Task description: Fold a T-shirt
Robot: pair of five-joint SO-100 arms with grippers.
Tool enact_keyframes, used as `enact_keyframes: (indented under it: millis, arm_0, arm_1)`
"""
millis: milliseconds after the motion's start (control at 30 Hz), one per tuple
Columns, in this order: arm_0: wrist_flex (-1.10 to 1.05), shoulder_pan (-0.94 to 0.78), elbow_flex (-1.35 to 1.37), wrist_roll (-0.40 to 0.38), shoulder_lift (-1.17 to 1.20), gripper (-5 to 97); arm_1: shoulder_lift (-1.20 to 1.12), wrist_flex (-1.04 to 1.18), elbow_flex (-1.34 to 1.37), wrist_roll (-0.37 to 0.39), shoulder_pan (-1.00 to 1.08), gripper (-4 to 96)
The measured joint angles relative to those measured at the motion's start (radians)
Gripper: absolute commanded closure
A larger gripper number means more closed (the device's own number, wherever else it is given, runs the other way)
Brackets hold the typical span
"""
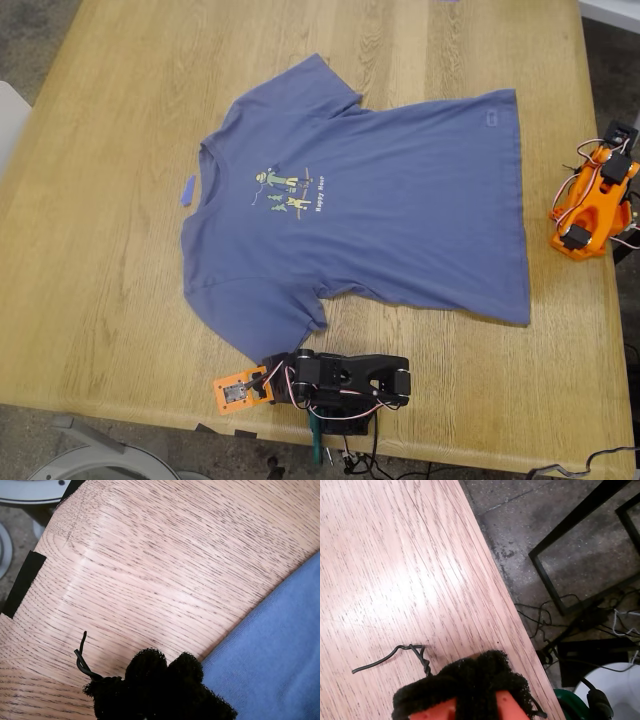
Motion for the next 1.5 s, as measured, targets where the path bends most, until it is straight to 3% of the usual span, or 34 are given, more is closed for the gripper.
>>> enact_keyframes:
  millis: [900, 1100, 1333, 1500]
  arm_0:
    - [0.0, 0.0, 0.0, 0.0, 0.0, 92]
    - [0.011, 0.0, 0.0, 0.137, 0.0, 92]
    - [0.015, 0.0, 0.0, 0.23, 0.0, 92]
    - [0.011, 0.051, 0.0, 0.25, 0.0, 92]
  arm_1:
    - [0.0, 0.0, 0.0, 0.0, 0.003, 87.4]
    - [0.0, 0.0, 0.0, 0.0, 0.009, 88.9]
    - [0.0, 0.0, 0.0, 0.0, 0.009, 91.1]
    - [-0.003, -0.018, 0.0, -0.083, 0.009, 89.2]
